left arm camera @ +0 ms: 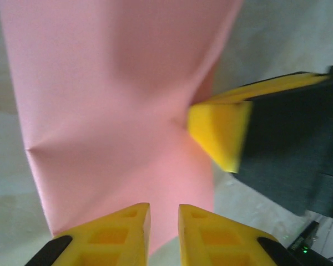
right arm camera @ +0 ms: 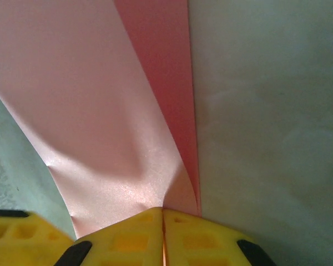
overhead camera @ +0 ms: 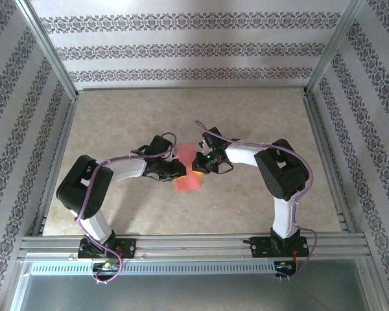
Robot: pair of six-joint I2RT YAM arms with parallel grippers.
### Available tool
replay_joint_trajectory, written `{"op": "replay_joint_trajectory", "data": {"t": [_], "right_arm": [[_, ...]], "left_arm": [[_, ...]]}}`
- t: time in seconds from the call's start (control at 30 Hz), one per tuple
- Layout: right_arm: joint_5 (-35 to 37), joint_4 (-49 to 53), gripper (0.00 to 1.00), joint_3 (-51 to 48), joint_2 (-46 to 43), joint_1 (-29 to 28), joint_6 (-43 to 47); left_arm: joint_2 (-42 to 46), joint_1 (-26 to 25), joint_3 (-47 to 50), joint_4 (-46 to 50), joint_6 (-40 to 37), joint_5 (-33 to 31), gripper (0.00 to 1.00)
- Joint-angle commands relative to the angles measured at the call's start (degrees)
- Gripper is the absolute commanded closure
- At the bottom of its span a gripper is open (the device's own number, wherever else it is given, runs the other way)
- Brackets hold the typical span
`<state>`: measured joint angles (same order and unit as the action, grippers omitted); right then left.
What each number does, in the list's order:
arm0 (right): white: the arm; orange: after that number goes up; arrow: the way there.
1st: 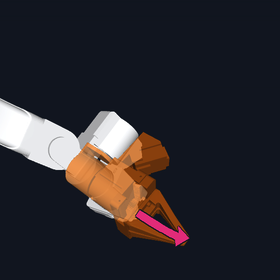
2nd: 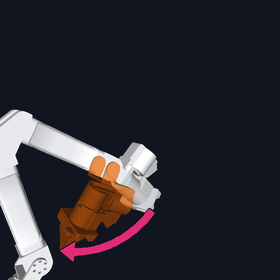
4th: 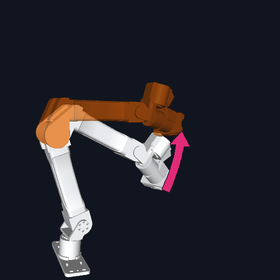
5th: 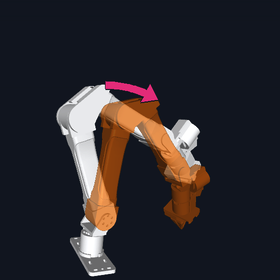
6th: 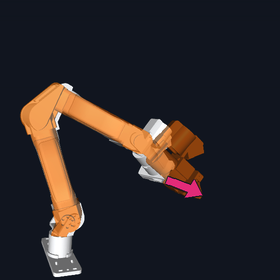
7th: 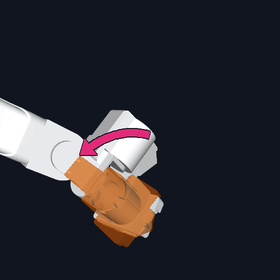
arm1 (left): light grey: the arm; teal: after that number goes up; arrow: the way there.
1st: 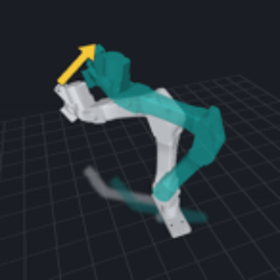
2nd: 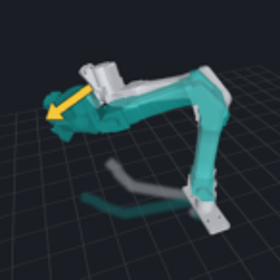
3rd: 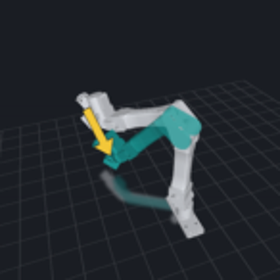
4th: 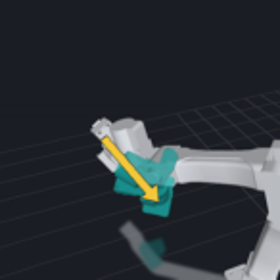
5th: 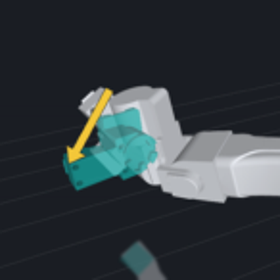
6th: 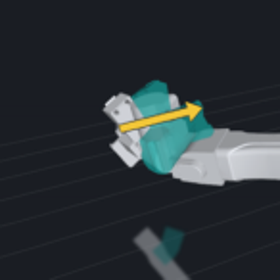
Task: Fold a paper plane with a square sheet of paper (pick it up from the middle)
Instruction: First fold the square sheet of paper in half at the center of the table.
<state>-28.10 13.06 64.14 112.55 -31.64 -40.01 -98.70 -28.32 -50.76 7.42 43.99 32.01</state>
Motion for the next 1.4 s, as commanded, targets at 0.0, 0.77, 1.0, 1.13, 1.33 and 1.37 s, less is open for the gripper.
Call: {"op": "replay_joint_trajectory", "data": {"t": [0.0, 0.77, 1.0, 1.13, 1.33, 1.37], "right_arm": [[12.37, 9.59, 0.90, -3.63, 7.21, 0.70, 1.82], [12.36, 10.66, 0.89, -2.44, 6.60, 1.23, 3.74], [11.15, 11.55, 0.89, -2.24, 5.24, 1.89, 7.97], [10.46, 12.30, 0.88, -2.08, 4.57, 2.41, 10.29], [9.38, 12.43, 0.88, -1.31, 5.16, 3.16, 10.53], [9.22, 12.43, 0.88, -1.17, 5.24, 3.18, 10.47]], "left_arm": [[-1.25, 0.76, -0.54, 1.46, -0.07, -1.25, 0.79], [9.69, 1.05, 4.69, 9.23, -9.19, -0.15, 0.79], [5.30, 1.23, 0.27, 0.23, -3.95, -0.15, 0.79], [2.31, 1.85, -1.59, -1.04, -3.24, 0.02, 0.79], [-1.70, 2.83, -4.39, -3.93, -2.73, 0.81, 0.79], [-2.52, 3.20, -4.89, -4.69, -2.62, 1.46, 0.79]]}}
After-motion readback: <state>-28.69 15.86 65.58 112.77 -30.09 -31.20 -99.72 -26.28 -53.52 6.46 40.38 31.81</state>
